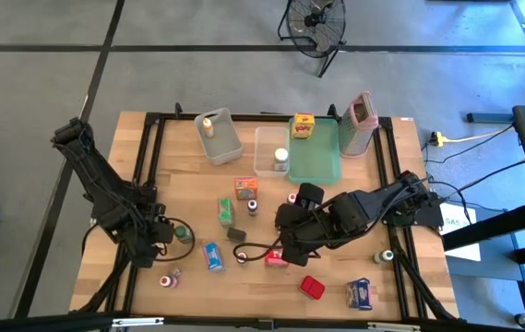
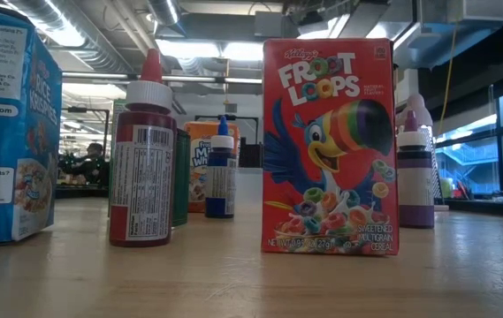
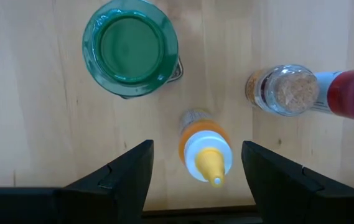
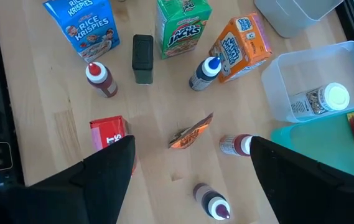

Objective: Pick & Place Kitchen Items
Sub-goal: Put the yellow food coloring bottle into the gray bin

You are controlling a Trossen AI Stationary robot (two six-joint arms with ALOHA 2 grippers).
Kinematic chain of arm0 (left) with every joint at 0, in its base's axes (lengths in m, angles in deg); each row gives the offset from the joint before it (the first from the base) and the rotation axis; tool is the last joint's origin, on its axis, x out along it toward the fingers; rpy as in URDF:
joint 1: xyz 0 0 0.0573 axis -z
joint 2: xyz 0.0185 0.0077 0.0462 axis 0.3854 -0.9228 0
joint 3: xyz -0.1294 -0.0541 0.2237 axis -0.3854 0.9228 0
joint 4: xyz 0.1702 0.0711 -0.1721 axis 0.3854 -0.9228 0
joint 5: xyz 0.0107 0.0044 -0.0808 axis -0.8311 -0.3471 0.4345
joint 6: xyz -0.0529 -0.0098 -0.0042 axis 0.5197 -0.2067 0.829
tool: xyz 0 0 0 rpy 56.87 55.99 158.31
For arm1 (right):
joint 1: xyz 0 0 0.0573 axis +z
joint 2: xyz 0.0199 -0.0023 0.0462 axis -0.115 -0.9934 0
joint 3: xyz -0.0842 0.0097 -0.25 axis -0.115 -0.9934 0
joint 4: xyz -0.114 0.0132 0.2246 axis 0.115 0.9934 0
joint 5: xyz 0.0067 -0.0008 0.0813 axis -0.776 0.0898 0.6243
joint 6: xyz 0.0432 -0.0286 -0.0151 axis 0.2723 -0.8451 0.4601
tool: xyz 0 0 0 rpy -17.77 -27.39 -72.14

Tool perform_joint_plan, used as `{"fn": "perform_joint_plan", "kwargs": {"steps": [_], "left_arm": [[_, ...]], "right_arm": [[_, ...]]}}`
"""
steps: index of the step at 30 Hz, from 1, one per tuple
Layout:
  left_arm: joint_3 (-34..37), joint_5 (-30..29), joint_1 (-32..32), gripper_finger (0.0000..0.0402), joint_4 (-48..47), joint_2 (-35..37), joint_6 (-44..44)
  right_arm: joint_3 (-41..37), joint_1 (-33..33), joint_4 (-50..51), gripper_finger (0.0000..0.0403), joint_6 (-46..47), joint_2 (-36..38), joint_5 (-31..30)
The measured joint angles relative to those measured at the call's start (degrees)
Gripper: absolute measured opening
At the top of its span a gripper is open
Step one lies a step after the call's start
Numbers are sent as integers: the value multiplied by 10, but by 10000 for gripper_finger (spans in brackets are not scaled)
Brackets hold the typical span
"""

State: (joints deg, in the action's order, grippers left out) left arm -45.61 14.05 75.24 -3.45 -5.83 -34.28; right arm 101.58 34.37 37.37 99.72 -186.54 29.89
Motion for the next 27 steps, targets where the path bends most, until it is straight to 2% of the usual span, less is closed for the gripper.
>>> {"fn": "perform_joint_plan", "kwargs": {"steps": [27], "left_arm": [[0, 0, 12, 239, 0, -27, 8]], "right_arm": [[0, 0, -4, 321, -7, 0, 0]]}}
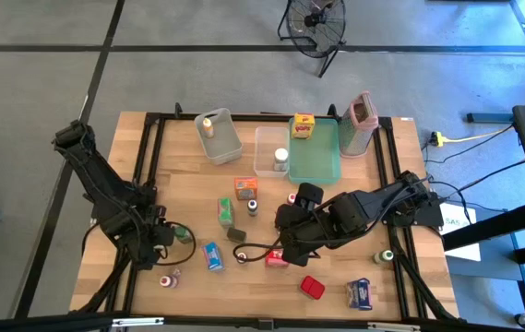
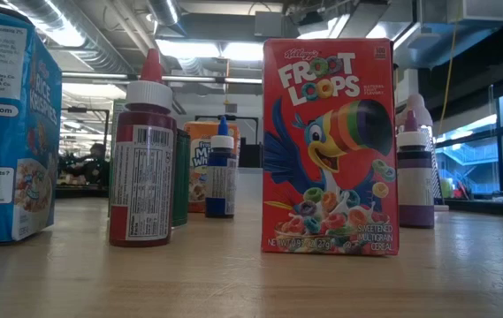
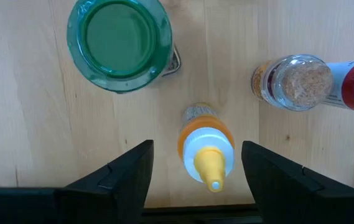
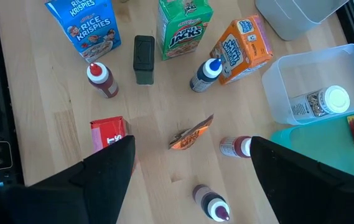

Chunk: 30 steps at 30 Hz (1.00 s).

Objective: Pick & Place Kitchen Items
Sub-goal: Put the yellow food coloring bottle into the gray bin

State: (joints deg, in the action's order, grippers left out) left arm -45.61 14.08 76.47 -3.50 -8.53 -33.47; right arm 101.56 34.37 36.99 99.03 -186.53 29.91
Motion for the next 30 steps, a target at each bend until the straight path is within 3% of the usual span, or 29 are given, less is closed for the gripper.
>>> {"fn": "perform_joint_plan", "kwargs": {"steps": [11, 17, 30], "left_arm": [[1, 1, 10, 239, 7, 0, 8], [45, 32, 10, 239, 51, 0, 24], [48, 9, 10, 239, 57, 0, 32]], "right_arm": [[0, 0, -5, 321, 0, 0, -9], [0, 0, -6, 321, 0, 0, -9], [0, -1, -9, 321, 0, 0, -9]]}}
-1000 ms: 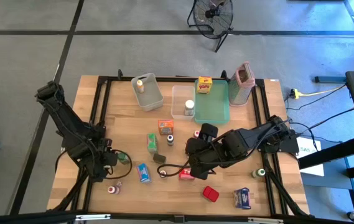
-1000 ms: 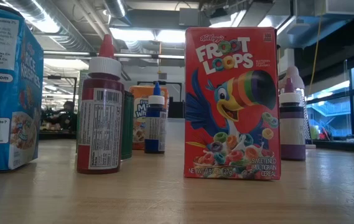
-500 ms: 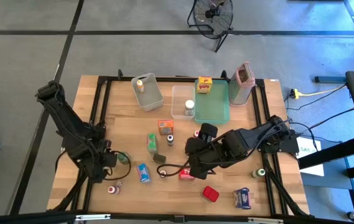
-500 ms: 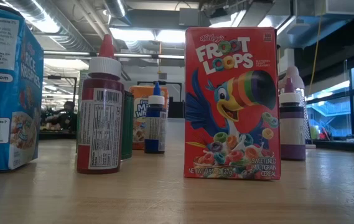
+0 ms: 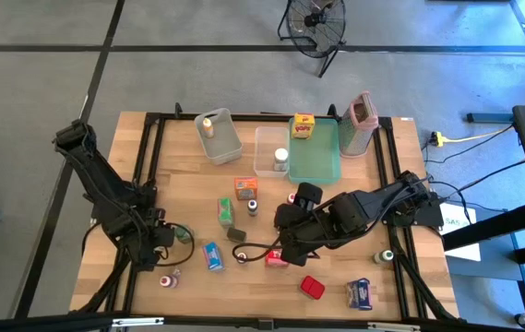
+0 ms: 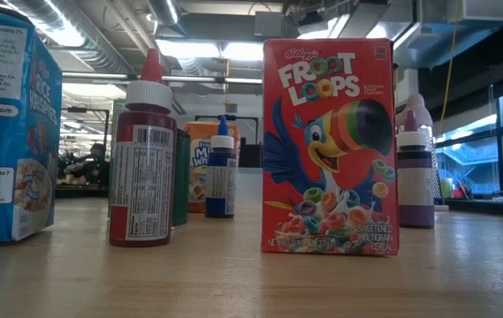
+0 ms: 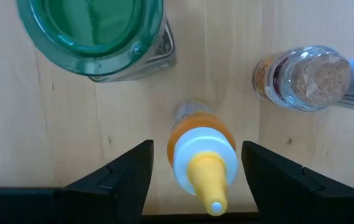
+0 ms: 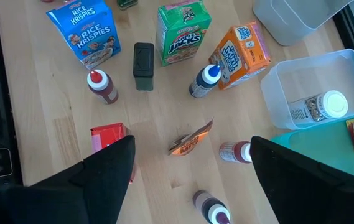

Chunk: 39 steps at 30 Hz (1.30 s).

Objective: Pick & Place Kitchen Items
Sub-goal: Put the yellow food coloring bottle into the gray bin

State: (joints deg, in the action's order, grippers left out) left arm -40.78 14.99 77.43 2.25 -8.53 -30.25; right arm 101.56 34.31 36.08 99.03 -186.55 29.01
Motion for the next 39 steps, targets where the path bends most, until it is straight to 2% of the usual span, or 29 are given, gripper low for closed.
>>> {"fn": "perform_joint_plan", "kwargs": {"steps": [7, 19, 27, 33, 39], "left_arm": [[0, 6, -1, 235, 8, 0, -10], [0, 0, -1, 160, 17, 0, -10], [0, 3, -2, 148, 17, 1, 2], [-4, 49, -19, 146, 11, 1, 42], [-63, 86, -38, 145, -85, 1, 31]], "right_arm": [[0, 0, 0, 321, -4, 0, -2], [0, 0, 0, 321, -12, 0, -2], [0, -1, 0, 321, -19, 0, -4], [0, -4, -2, 321, -19, 0, -2], [0, -4, -4, 321, -21, 0, 1]]}}
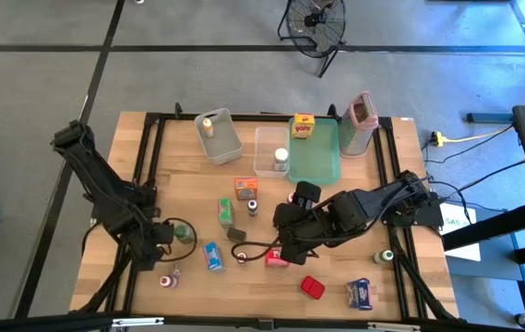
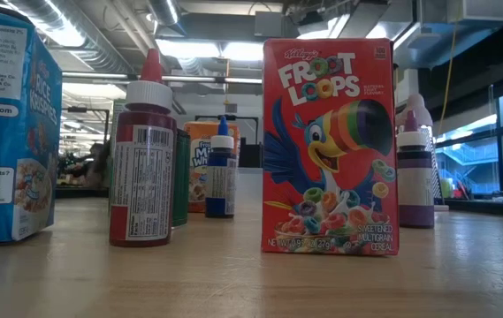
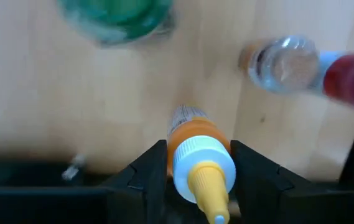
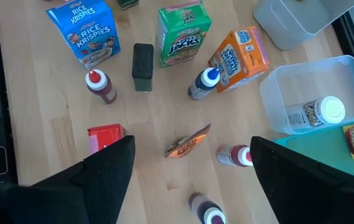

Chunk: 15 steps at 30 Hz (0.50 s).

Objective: Pick & Place Kitchen Items
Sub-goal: Put the yellow food coloring bottle into the gray bin

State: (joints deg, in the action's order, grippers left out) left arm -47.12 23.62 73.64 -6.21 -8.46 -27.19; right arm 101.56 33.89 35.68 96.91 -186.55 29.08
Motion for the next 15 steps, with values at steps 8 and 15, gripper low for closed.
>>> {"fn": "perform_joint_plan", "kwargs": {"steps": [8, 15], "left_arm": [[-130, 44, -36, 145, -194, 0, -26], [-201, -35, -100, 144, -248, 23, -23]], "right_arm": [[0, 0, 24, 321, -2, 12, -4], [0, 0, 24, 321, -23, 22, -5]]}}
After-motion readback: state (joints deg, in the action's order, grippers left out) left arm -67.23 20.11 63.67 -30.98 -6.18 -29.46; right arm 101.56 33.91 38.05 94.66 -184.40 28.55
